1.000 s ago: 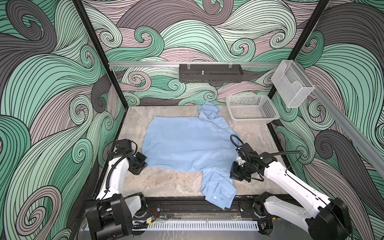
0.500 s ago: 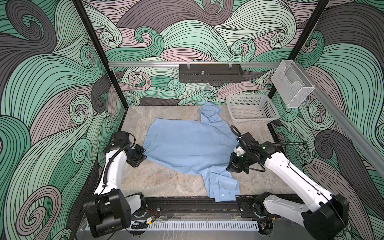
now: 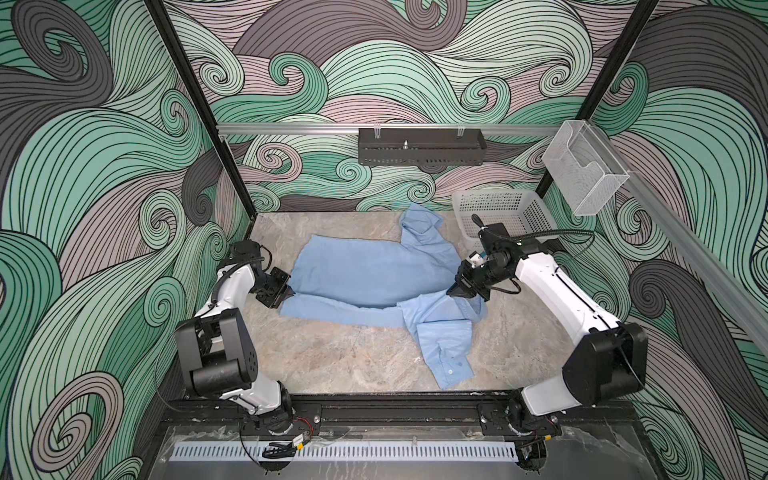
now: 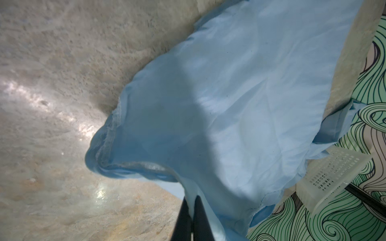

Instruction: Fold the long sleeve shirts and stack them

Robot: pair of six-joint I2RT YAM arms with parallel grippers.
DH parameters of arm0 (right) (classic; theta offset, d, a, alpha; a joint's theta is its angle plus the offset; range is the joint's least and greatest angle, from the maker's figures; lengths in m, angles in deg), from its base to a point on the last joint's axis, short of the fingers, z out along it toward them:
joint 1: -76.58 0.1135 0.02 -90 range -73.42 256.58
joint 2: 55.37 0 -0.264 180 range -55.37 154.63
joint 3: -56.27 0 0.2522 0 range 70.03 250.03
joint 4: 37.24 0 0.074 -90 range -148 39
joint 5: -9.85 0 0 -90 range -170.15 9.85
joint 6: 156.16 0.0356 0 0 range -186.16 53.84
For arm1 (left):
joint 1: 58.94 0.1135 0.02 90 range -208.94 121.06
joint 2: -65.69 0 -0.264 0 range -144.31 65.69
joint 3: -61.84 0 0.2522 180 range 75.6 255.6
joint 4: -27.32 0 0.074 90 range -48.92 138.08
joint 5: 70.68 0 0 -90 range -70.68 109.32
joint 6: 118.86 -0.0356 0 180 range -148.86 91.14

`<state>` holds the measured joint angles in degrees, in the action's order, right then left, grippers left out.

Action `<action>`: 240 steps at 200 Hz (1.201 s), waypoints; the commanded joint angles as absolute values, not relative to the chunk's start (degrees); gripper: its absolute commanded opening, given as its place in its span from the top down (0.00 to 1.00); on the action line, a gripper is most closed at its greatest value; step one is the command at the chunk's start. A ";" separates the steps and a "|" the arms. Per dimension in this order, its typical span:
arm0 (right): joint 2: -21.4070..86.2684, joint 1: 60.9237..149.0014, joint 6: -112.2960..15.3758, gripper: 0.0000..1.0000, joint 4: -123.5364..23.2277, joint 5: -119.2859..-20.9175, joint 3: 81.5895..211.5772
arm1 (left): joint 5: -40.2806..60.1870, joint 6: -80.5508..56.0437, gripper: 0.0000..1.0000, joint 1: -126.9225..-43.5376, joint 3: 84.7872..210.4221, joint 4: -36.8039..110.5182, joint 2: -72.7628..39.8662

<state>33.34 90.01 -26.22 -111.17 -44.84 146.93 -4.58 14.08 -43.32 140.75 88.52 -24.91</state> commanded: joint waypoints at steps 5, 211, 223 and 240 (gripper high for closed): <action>37.59 88.41 -29.12 1.00 -111.12 -43.38 150.01 | -4.76 14.73 1.00 -44.41 145.66 87.35 -30.00; 51.54 84.84 -31.38 0.72 -102.20 -48.91 148.72 | 7.98 13.68 0.53 -47.81 153.36 93.60 -37.58; 49.98 85.18 -32.87 0.58 -103.33 -50.43 149.27 | 8.33 13.44 0.46 -47.76 154.61 94.56 -34.49; 47.46 85.50 -34.48 0.48 -105.30 -53.19 149.32 | 7.22 12.29 0.39 -47.82 155.99 95.37 -30.44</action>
<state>52.42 85.07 -31.68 -102.53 -48.91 148.44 6.46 13.79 -48.13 152.75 91.95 -37.98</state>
